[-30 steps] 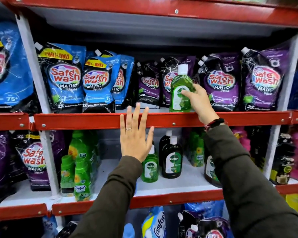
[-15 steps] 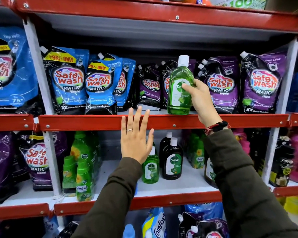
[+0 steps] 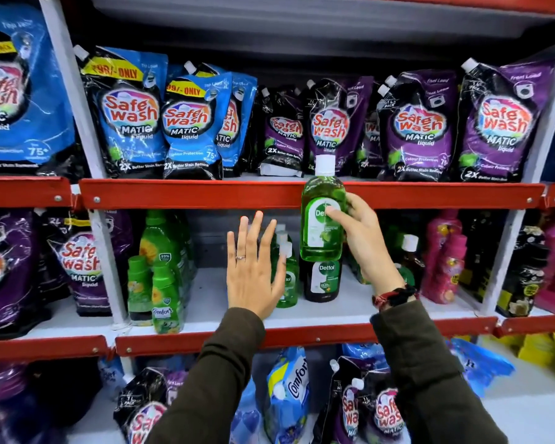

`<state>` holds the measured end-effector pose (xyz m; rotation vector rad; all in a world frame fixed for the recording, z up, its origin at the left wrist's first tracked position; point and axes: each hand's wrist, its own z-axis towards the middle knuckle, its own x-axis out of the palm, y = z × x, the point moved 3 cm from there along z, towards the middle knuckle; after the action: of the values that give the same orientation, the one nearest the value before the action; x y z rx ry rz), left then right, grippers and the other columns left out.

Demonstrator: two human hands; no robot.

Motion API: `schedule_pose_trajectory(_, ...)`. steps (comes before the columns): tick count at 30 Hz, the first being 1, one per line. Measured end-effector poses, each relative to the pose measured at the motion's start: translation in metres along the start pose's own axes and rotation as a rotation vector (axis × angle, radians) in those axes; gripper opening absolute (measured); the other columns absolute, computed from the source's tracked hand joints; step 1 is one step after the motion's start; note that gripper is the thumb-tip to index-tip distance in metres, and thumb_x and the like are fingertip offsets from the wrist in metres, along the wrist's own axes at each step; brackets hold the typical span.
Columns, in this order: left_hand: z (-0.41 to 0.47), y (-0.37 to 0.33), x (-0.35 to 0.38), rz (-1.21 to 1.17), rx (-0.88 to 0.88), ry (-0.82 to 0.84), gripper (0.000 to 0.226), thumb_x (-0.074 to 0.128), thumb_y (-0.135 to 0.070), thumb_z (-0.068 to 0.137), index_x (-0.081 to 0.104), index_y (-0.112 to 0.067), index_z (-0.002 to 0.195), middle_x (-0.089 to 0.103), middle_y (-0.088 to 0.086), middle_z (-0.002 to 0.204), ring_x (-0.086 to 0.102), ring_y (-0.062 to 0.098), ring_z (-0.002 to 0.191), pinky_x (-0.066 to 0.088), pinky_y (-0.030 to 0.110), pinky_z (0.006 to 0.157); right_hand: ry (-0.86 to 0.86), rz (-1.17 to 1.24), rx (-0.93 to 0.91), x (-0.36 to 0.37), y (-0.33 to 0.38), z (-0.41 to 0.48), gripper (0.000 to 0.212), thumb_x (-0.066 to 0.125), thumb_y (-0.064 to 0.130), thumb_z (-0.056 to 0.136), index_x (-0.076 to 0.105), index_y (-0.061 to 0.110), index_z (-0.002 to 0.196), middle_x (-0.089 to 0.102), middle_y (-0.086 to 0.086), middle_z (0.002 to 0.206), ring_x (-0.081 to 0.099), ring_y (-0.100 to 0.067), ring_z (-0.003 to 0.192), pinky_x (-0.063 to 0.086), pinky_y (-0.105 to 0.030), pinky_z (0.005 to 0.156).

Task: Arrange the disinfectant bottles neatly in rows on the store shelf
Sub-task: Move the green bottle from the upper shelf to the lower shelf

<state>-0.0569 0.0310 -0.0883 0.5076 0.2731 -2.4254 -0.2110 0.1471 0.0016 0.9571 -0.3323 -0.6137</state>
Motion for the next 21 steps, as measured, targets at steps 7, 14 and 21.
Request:
schedule_pose_trajectory(7,-0.065,0.007,0.013,-0.083,-0.063,0.16,0.059,0.045,-0.036,0.101,0.035,-0.018,0.157,0.028,0.007,0.168,0.018,0.027,0.158,0.007,0.045,0.13,0.052,-0.01,0.093,0.012,-0.062,-0.036,0.027,0.065,0.009,0.096,0.067,0.028,0.114,0.076,0.005,0.11,0.074,-0.01,0.103,0.059,-0.024,0.087)
schedule_pose_trajectory(14,-0.133,0.006,0.037,-0.107,-0.104,0.427,0.049,0.054,-0.032,0.098,0.053,-0.013,0.143,0.056,0.01,0.147,0.052,0.033,0.137,0.04,0.049,0.116,0.12,-0.067,0.2,0.026,-0.119,-0.051,0.032,0.063,0.009,0.099,0.059,0.012,0.13,0.07,-0.002,0.121,0.07,-0.005,0.106,0.056,-0.027,0.096)
schedule_pose_trajectory(21,-0.163,0.013,0.052,-0.092,-0.084,0.49,0.047,0.046,-0.037,0.098,0.057,-0.017,0.139,0.063,0.007,0.132,0.058,0.032,0.126,0.032,0.048,0.121,0.129,-0.029,0.295,0.043,-0.158,-0.047,0.042,0.059,0.004,0.1,0.047,0.007,0.14,0.064,-0.003,0.123,0.064,-0.012,0.109,0.054,-0.009,0.085)
